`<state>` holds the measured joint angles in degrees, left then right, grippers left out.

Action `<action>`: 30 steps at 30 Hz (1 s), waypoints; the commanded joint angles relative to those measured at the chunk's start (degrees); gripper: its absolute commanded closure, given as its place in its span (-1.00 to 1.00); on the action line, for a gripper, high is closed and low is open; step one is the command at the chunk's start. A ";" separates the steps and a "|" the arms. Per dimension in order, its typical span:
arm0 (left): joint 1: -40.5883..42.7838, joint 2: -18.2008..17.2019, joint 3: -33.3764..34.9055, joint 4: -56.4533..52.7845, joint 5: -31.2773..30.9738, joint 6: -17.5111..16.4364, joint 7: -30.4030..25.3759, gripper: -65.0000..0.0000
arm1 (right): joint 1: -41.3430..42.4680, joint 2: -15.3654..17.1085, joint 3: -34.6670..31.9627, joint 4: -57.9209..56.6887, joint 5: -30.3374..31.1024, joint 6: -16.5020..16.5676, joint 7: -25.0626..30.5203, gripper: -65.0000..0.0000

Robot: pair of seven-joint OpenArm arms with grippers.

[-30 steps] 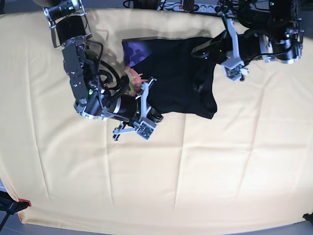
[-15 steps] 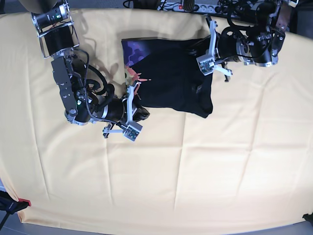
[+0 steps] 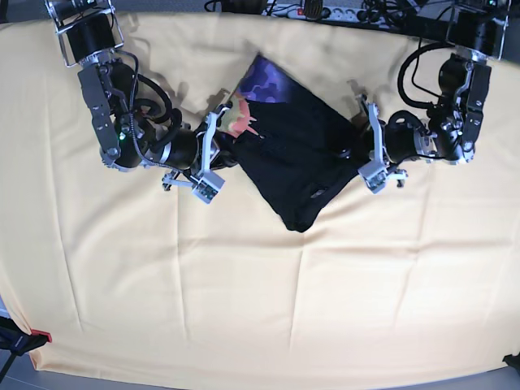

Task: Fold the T-shirt properly
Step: 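Grasp the folded bundle with both grippers and flip it over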

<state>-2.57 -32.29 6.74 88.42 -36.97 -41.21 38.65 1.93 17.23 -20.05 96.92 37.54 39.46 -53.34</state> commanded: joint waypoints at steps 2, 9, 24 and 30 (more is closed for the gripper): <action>-3.43 -0.37 0.44 -2.38 3.08 1.21 -3.69 1.00 | -1.36 0.09 0.72 4.07 1.46 -1.09 0.31 1.00; -11.56 5.14 7.39 -15.39 11.30 1.21 -16.57 1.00 | -11.56 0.07 3.65 14.25 1.38 -5.62 0.15 1.00; -20.31 9.09 7.48 -10.91 -4.26 1.21 4.42 1.00 | -21.92 -1.53 13.44 25.59 1.25 -6.27 2.93 1.00; -20.31 8.07 -3.37 -3.26 -28.63 1.21 24.96 1.00 | -21.94 -1.53 16.31 31.34 1.99 -5.64 7.41 1.00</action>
<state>-21.39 -23.57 3.70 84.20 -64.88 -39.48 64.88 -20.18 15.40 -3.73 127.22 38.19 33.71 -47.59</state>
